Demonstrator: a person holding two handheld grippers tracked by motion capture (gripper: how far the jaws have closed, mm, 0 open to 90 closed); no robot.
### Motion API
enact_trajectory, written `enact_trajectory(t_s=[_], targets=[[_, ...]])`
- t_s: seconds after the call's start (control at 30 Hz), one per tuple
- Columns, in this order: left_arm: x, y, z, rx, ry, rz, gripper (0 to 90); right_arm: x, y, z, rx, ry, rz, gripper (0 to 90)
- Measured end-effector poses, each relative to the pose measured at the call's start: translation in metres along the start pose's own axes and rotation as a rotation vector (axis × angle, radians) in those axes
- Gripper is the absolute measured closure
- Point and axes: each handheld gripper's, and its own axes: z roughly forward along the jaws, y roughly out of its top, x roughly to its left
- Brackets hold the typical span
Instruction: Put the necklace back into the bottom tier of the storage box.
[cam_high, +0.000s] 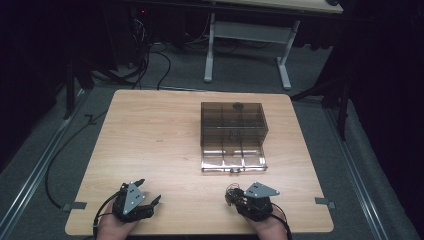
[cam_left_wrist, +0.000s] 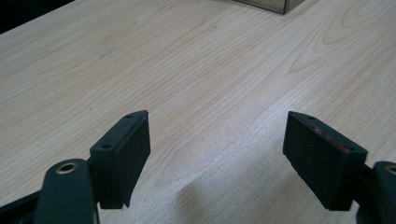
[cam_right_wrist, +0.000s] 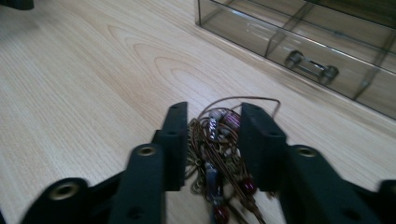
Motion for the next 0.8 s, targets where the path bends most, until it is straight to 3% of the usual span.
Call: enact_trajectory(t_s=[0.13, 0.2, 0.23, 0.27, 0.33, 0.37, 0.4, 0.43, 0.5, 0.6, 0.8], targets=[[-0.001, 0.000, 0.000, 0.006, -0.001, 0.005, 23.4, -0.009, -0.002, -0.007, -0.035, -0.011, 0.035, 44.9], [-0.001, 0.000, 0.000, 0.004, -0.001, 0.006, 23.5, -0.011, -0.001, -0.006, -0.027, -0.012, 0.049, 40.9], [0.000, 0.000, 0.000, 0.003, -0.001, 0.004, 23.5, -0.014, -0.001, 0.003, 0.019, 0.008, 0.070, 35.7], [0.000, 0.000, 0.000, 0.003, -0.001, 0.004, 23.5, -0.014, -0.001, 0.003, 0.019, 0.008, 0.070, 35.7], [0.000, 0.000, 0.000, 0.004, -0.001, 0.002, 23.5, -0.012, -0.003, 0.012, 0.075, 0.003, 0.048, 46.9], [0.000, 0.000, 0.000, 0.003, -0.001, 0.003, 23.4, -0.009, -0.004, 0.013, 0.078, -0.031, 0.015, 54.9], [0.000, 0.000, 0.000, 0.002, 0.000, 0.003, 23.5, -0.008, -0.004, 0.012, 0.081, -0.026, 0.017, 62.6], [0.000, 0.000, 0.000, 0.002, 0.000, 0.003, 23.5, -0.008, -0.004, 0.012, 0.081, -0.026, 0.017, 62.6], [0.000, 0.000, 0.000, 0.002, 0.000, 0.003, 23.4, -0.010, -0.007, 0.007, 0.076, -0.036, 0.008, 72.5], [0.000, 0.000, 0.000, 0.001, 0.000, 0.003, 23.4, -0.016, -0.011, 0.000, 0.072, -0.058, 0.018, 74.8], [0.000, 0.000, 0.000, 0.006, -0.002, 0.004, 23.4, -0.041, -0.028, -0.025, 0.058, -0.156, 0.081, 75.9]])
